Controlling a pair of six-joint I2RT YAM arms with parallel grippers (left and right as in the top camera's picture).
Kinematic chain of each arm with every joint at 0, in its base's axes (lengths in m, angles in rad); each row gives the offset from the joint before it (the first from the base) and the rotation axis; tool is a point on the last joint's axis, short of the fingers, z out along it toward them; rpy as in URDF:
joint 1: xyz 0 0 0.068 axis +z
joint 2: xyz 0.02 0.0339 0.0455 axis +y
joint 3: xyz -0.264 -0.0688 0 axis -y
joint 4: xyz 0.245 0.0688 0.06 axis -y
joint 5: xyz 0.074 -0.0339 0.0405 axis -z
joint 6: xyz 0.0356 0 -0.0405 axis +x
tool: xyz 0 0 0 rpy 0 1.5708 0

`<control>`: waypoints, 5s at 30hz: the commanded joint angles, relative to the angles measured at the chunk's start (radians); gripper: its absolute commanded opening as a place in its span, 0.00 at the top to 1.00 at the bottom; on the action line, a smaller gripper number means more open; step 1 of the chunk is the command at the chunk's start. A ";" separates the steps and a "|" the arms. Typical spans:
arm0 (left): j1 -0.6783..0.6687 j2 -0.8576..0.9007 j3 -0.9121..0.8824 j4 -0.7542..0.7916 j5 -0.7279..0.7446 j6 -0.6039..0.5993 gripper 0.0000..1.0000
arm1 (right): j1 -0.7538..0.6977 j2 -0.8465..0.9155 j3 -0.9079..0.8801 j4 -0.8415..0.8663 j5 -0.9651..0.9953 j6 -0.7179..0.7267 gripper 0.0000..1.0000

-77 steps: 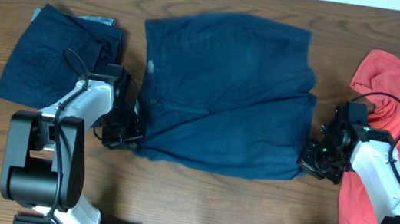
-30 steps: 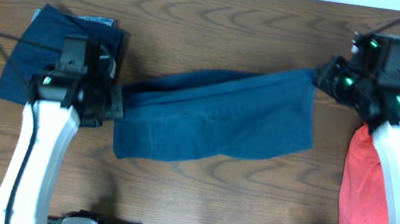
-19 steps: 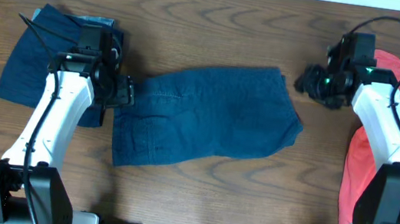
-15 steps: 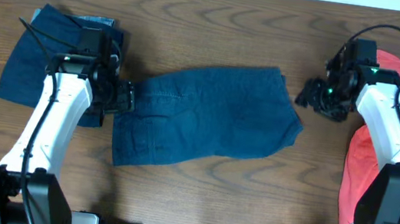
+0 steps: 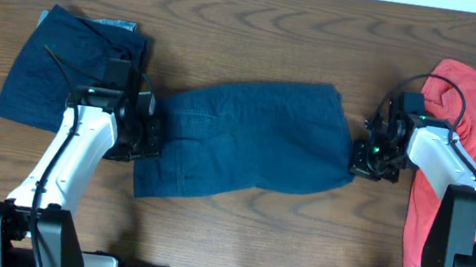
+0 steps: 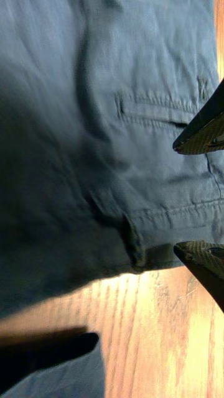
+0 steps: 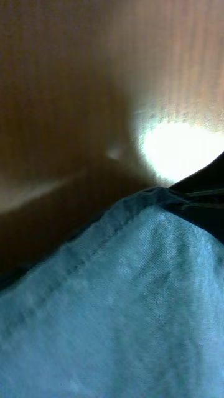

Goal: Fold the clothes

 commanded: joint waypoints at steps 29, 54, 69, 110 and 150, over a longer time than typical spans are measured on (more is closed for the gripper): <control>0.000 0.045 -0.230 0.354 0.118 0.098 0.85 | 0.035 -0.305 -0.035 0.105 -0.224 0.016 0.92; -0.133 -0.037 -0.029 0.215 0.206 0.092 0.88 | 0.236 0.085 -0.144 0.211 0.119 0.315 0.98; 0.016 -0.137 0.078 -0.011 0.034 0.084 0.53 | 0.236 0.051 -0.144 0.200 0.121 0.303 0.93; -0.051 -0.035 0.101 0.125 0.190 -0.046 0.78 | 0.234 -0.300 -0.009 0.248 0.034 0.056 0.89; -0.431 -0.050 0.036 0.204 0.202 -0.192 0.88 | 0.098 -0.166 0.028 0.327 -0.294 0.003 0.80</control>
